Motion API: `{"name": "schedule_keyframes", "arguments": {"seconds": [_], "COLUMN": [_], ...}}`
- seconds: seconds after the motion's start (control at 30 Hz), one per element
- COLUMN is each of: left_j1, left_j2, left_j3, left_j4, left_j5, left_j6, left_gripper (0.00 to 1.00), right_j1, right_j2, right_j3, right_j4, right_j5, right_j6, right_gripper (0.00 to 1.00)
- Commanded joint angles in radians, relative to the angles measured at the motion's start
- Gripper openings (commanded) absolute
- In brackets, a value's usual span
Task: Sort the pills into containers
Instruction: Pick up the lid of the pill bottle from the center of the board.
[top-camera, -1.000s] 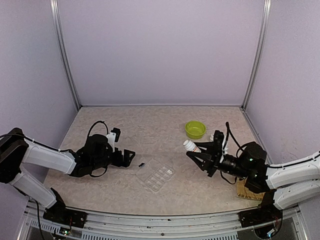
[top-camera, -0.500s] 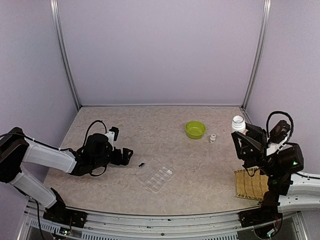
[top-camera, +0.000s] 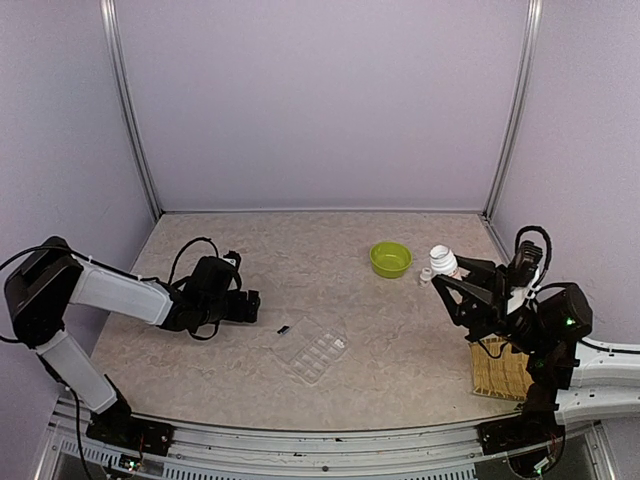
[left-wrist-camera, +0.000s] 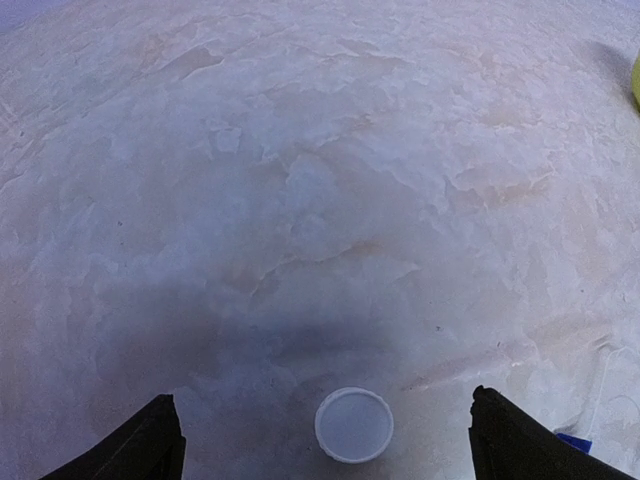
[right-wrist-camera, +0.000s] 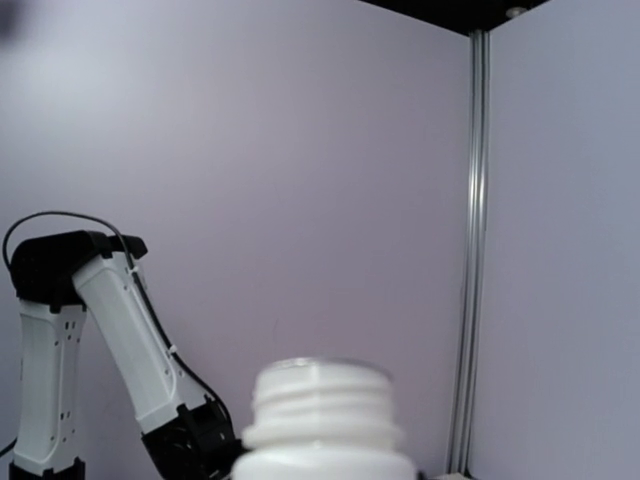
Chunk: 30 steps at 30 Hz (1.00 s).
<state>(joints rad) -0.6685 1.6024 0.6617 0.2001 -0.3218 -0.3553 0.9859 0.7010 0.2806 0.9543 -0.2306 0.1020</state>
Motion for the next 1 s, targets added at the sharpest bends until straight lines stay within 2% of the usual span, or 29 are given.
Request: {"name": "schedule_keyframes", "arguments": {"seconds": [0.0, 0.3, 0.83, 0.97], "left_j1": [0.006, 0.006, 0.006, 0.006], "left_j2": [0.033, 0.089, 0.123, 0.123], "left_j3": [0.03, 0.061, 0.063, 0.059], "left_j4": [-0.047, -0.054, -0.022, -0.012], "left_j5": [0.019, 0.063, 0.069, 0.068], "left_j6": [-0.007, -0.003, 0.009, 0.013], "left_gripper": [0.92, 0.73, 0.56, 0.55], "right_j1": [-0.001, -0.002, -0.002, -0.002], "right_j2": [-0.014, -0.017, 0.018, 0.023], "right_j3": [-0.001, -0.018, -0.019, -0.017], "right_j4": [-0.03, -0.032, -0.025, -0.026], "right_j5": [0.019, 0.03, 0.035, 0.037], "right_j6": [-0.002, 0.002, 0.01, 0.011], "right_gripper": [0.0, 0.0, 0.0, 0.0]}}
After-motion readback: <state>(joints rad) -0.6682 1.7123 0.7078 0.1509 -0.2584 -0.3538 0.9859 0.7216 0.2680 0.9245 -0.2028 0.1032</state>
